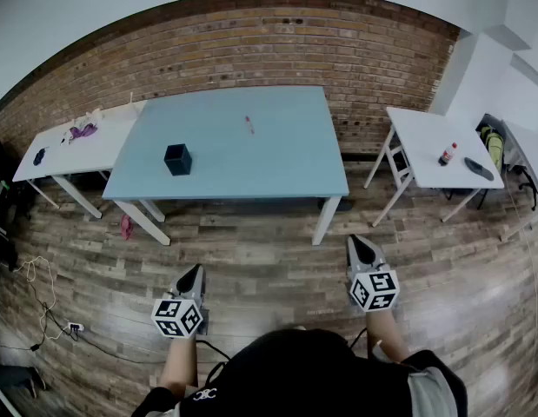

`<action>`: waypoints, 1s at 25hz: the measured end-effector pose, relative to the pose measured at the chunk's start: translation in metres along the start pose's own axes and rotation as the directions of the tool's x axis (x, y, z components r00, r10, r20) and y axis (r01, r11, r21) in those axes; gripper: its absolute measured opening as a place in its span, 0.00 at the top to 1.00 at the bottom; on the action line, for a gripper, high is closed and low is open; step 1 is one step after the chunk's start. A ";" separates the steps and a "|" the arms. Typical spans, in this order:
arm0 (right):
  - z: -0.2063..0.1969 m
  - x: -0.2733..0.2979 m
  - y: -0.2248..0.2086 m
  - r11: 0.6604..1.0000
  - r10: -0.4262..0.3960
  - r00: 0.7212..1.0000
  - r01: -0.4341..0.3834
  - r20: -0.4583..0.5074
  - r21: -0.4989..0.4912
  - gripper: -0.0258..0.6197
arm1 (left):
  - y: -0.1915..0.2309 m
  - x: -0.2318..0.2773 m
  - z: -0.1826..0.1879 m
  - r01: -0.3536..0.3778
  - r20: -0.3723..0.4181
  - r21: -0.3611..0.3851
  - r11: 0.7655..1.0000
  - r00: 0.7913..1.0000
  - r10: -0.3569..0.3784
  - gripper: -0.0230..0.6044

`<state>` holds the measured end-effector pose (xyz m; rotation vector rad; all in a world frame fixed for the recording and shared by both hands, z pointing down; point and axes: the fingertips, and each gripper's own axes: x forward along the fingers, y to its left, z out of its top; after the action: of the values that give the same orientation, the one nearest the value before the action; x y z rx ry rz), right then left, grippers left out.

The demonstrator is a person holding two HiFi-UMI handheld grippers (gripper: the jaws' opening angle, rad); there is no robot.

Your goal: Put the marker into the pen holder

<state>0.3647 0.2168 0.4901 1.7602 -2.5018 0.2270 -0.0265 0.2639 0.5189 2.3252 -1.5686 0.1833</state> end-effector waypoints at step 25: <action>-0.020 0.015 0.071 0.999 0.027 1.000 -0.028 -0.014 -0.040 0.95 | 0.030 0.005 0.000 0.067 -0.032 0.078 0.995 0.997 -0.065 0.95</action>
<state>0.2921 0.2299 0.5060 1.7044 -2.5043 0.1884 -0.0518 0.2496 0.5265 2.4195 -1.4936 0.2665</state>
